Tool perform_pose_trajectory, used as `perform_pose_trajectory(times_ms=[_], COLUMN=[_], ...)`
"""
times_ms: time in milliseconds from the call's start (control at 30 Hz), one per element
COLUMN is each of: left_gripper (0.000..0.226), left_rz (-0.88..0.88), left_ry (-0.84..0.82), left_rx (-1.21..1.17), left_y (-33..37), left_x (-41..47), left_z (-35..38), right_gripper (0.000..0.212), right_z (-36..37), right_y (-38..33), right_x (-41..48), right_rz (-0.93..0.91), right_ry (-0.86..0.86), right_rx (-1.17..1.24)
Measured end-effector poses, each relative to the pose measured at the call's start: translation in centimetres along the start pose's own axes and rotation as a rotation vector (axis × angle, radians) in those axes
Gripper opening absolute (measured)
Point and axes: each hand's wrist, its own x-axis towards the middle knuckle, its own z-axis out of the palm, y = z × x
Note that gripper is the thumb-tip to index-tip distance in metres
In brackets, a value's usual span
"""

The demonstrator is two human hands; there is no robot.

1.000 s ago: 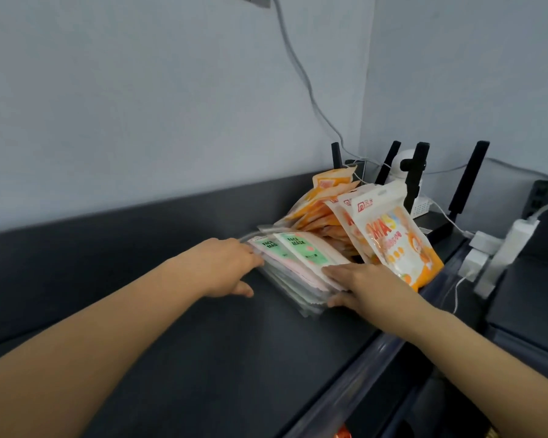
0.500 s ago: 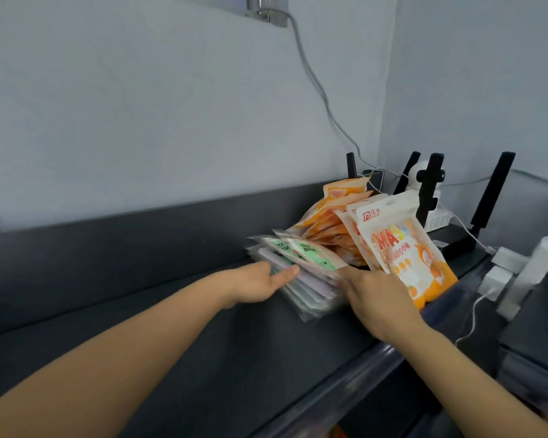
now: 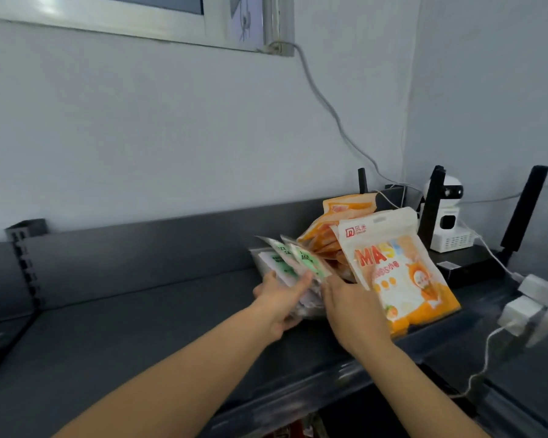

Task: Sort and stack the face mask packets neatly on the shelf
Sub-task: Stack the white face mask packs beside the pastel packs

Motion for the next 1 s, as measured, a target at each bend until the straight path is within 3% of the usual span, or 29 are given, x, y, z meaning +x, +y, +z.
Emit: perform_pose_trajectory(times_ms=[200, 433, 567, 633, 767, 900, 1000], left_gripper=[0.085, 0.066, 0.083, 0.078, 0.038, 0.046, 0.054], left_rz=[0.175, 0.383, 0.437, 0.406, 0.35, 0.309, 0.354], left_ry=[0.198, 0.371, 0.505, 0.538, 0.498, 0.454, 0.474], left_rx=[0.297, 0.517, 0.629, 0.653, 0.473, 0.163, 0.059], left_y=[-0.8, 1.3, 1.9, 1.7, 0.0, -1.6, -1.8], left_x=[-1.3, -6.4, -9.7, -10.8, -12.0, -12.8, -13.6], left_z=[-1.2, -8.4, -12.2, -13.7, -15.9, -16.1, -15.8], right_gripper=[0.02, 0.028, 0.034, 0.034, 0.034, 0.048, 0.047], right_z=[-0.6, -0.5, -0.9, -1.0, -1.2, -0.3, -0.3], right_y=[-0.5, -2.3, -4.1, -5.1, -7.4, -9.4, -11.2], right_x=[-0.6, -2.0, -2.8, -3.1, -3.6, -3.8, -4.4], right_rz=[-0.064, -0.168, -0.265, -0.317, -0.413, -0.485, -0.513], right_ry=[0.004, 0.052, 0.018, -0.026, 0.048, 0.139, 0.179], right_rx=[0.149, 0.168, 0.122, 0.11, 0.072, 0.075, 0.157])
